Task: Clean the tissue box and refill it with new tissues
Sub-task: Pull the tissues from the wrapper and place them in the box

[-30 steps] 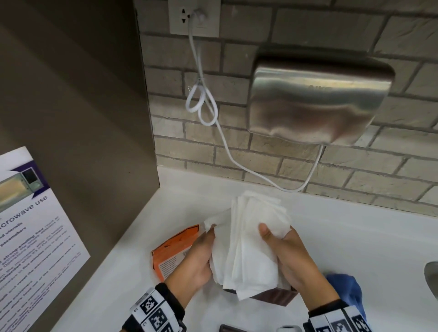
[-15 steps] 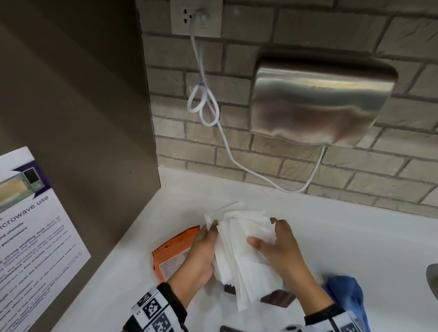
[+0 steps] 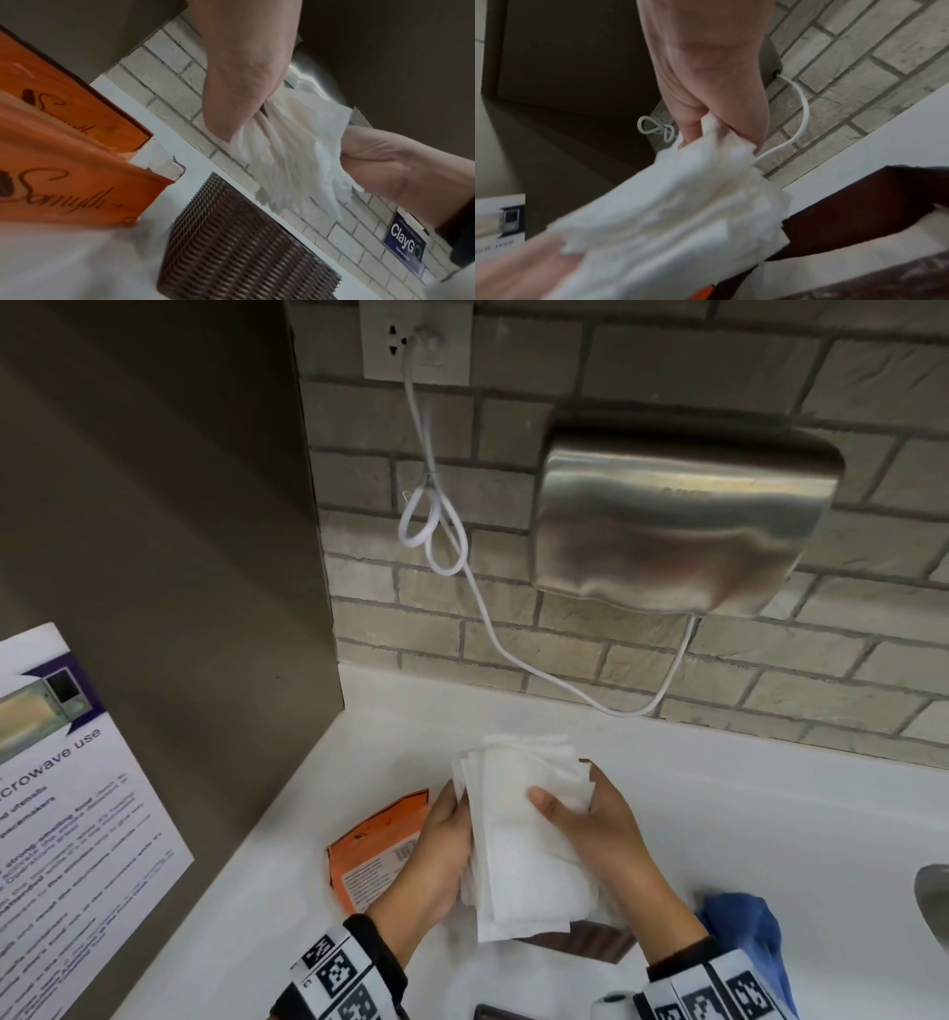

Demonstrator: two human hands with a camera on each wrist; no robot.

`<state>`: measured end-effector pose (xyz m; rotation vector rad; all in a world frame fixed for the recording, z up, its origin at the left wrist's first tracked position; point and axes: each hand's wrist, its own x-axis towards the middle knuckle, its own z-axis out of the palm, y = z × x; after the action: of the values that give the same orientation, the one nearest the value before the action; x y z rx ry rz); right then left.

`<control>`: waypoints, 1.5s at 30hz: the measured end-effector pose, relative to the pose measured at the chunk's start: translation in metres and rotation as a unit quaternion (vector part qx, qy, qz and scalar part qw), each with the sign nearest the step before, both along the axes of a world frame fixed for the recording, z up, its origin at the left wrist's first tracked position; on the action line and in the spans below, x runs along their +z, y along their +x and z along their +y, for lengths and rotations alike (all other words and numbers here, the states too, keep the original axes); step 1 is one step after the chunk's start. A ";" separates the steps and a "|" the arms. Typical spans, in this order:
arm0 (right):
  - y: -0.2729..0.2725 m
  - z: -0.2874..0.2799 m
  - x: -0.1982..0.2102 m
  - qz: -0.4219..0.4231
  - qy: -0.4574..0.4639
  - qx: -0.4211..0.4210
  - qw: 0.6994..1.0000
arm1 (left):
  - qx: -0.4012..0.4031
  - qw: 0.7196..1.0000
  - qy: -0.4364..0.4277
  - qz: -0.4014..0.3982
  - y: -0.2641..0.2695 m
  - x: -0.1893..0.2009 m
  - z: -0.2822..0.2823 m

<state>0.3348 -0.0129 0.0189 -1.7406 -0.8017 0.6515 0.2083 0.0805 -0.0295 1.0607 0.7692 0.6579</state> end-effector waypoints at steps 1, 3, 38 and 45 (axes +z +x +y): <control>-0.001 0.002 0.001 -0.017 -0.005 -0.004 1.000 | -0.004 1.000 -0.006 0.000 0.001 0.002 0.000; -0.003 0.005 0.001 -0.048 -0.011 -0.013 0.999 | -0.016 0.999 -0.038 -0.010 0.002 0.008 0.000; 0.002 -0.030 -0.015 -0.234 -0.014 0.149 0.961 | -0.042 0.984 -0.114 -0.130 0.007 0.032 -0.001; -0.001 -0.020 -0.027 -0.245 0.045 0.159 0.955 | -0.049 0.977 -0.156 -0.137 0.007 0.024 0.002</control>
<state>0.3340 -0.0329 -0.0084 -1.7249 -1.4560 0.3807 0.2152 0.0821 -0.0050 0.6978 0.5549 0.5628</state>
